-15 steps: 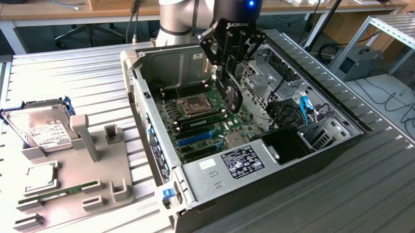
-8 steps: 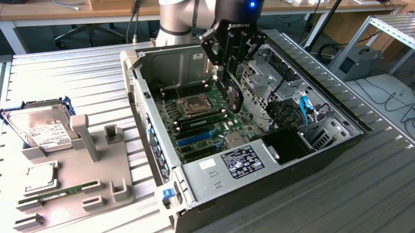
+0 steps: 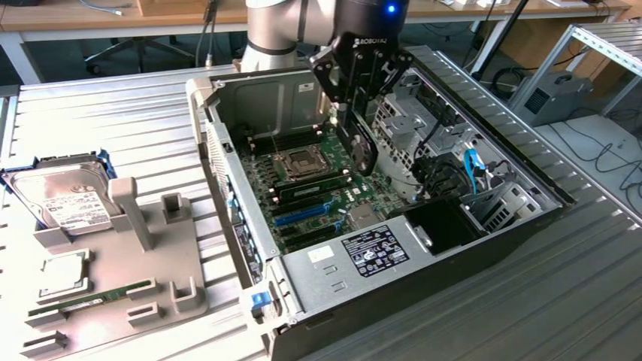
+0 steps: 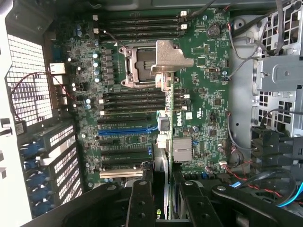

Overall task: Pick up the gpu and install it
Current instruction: 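Pick up the gpu and move the gpu toward the slot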

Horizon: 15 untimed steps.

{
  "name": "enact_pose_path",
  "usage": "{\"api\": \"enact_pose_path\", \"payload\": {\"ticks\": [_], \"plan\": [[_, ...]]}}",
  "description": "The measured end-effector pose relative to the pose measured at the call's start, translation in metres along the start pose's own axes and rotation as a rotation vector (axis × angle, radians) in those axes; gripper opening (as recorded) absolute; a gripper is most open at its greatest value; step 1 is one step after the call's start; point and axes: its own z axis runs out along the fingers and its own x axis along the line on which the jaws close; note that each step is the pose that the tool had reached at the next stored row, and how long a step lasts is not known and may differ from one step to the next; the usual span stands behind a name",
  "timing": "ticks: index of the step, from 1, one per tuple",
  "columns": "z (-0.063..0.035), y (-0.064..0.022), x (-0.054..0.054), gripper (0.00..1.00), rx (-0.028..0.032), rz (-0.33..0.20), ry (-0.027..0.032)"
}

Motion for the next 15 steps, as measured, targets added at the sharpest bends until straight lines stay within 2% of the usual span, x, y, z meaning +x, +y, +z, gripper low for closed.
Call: {"api": "enact_pose_path", "payload": {"ticks": [15], "plan": [[0.0036, 0.0021, -0.0032, 0.26, 0.006, 0.0, -0.0004]]}}
